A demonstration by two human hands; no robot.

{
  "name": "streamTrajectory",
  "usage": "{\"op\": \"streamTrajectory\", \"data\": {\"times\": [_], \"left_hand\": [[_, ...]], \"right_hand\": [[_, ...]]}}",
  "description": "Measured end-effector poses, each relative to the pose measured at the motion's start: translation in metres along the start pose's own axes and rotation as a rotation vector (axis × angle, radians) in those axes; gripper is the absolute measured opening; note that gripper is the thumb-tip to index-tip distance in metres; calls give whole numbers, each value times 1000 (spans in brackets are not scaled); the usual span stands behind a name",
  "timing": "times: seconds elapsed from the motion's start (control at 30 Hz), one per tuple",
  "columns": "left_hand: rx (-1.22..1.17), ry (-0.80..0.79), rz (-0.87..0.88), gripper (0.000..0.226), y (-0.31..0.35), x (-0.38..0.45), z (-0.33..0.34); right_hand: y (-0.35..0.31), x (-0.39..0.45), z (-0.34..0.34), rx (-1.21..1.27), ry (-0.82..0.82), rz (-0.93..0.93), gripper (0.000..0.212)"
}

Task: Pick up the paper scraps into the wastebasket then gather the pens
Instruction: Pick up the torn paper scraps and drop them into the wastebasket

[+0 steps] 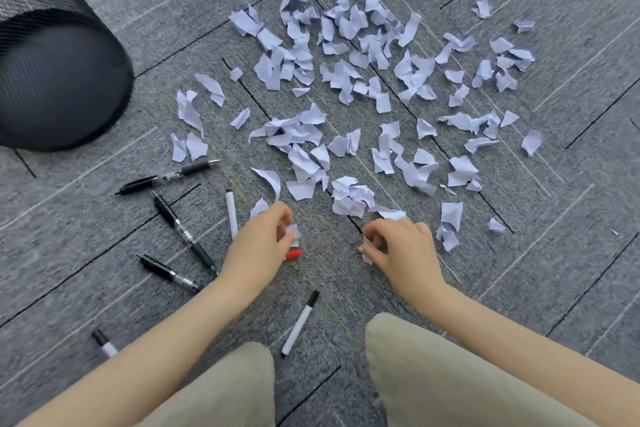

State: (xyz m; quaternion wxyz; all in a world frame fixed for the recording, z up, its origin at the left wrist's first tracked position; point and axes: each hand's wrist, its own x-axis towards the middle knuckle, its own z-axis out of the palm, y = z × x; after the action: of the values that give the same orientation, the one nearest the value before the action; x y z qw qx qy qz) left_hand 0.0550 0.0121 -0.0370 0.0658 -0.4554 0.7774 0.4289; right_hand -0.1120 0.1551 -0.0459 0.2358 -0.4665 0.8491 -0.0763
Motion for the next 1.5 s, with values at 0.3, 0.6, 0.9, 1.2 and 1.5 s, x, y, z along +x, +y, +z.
{"op": "streamTrajectory", "data": {"times": [0.3, 0.6, 0.9, 1.2, 1.5], "left_hand": [[72, -2, -5, 20, -13, 0, 6], [187, -42, 144, 6, -14, 1, 1], [237, -131, 94, 21, -5, 4, -3], [139, -52, 48, 11, -8, -10, 5], [-23, 68, -24, 13, -9, -3, -11]], "right_hand": [[-3, -1, -5, -2, -68, 54, 5], [12, 11, -29, 241, 88, 267, 25], [19, 28, -30, 76, 13, 212, 16], [22, 25, -25, 66, 17, 239, 8], [21, 29, -23, 65, -3, 165, 10]]}}
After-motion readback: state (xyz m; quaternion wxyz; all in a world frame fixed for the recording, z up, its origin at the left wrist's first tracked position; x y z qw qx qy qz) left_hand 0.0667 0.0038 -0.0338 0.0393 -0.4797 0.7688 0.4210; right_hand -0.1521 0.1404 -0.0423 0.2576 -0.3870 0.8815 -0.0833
